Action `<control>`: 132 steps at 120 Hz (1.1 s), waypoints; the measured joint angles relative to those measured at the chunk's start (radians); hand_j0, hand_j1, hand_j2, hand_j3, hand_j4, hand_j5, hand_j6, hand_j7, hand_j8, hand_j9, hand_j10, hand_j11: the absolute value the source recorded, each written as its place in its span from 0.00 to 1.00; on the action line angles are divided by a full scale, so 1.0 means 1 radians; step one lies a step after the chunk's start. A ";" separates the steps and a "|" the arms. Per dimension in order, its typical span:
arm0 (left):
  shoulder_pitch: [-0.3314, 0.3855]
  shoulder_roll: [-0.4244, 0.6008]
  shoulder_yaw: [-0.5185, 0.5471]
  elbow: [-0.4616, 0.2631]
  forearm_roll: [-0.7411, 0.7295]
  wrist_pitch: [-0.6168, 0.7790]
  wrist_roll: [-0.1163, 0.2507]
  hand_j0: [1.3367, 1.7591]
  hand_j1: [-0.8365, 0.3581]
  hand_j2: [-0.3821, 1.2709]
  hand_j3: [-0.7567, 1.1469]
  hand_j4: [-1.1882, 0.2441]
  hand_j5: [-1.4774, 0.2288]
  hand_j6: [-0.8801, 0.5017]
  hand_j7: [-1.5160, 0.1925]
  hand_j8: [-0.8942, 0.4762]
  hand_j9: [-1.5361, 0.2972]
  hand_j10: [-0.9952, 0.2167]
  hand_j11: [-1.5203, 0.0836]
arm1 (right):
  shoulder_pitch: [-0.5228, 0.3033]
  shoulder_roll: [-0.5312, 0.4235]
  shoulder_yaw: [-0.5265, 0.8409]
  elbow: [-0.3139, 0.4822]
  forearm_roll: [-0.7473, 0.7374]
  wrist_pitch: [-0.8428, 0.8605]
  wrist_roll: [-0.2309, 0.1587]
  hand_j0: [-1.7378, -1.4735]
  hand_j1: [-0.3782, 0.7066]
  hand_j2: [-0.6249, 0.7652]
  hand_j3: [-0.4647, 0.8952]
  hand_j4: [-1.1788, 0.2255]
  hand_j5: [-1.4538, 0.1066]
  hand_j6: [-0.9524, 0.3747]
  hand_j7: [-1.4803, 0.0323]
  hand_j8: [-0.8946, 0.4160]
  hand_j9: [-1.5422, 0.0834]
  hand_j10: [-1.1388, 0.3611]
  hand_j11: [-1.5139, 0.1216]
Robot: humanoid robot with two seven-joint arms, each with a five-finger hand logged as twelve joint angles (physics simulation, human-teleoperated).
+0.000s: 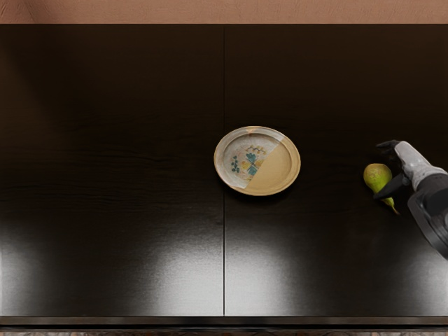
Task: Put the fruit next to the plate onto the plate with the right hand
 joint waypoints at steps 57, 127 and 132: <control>0.000 0.000 0.000 0.000 0.000 0.000 0.000 0.76 0.99 0.23 0.40 0.83 0.87 0.63 0.89 0.65 0.84 0.82 0.95 | -0.007 0.002 0.006 -0.005 0.026 0.002 0.000 0.31 0.53 0.48 0.34 0.51 0.56 0.40 0.59 0.36 0.59 0.45 0.57; 0.000 0.000 0.000 0.000 0.000 0.000 0.000 0.76 0.99 0.23 0.40 0.83 0.87 0.63 0.89 0.65 0.84 0.82 0.95 | -0.020 0.013 0.017 -0.014 0.022 0.005 -0.002 0.33 0.59 0.58 0.34 0.48 0.47 0.48 0.47 0.42 0.48 0.35 0.47; 0.000 0.000 0.000 0.000 0.000 0.000 0.000 0.76 0.99 0.23 0.40 0.83 0.87 0.63 0.89 0.65 0.84 0.82 0.95 | -0.020 0.014 0.017 -0.016 0.023 0.005 -0.003 0.33 0.59 0.58 0.34 0.48 0.46 0.48 0.46 0.42 0.48 0.34 0.46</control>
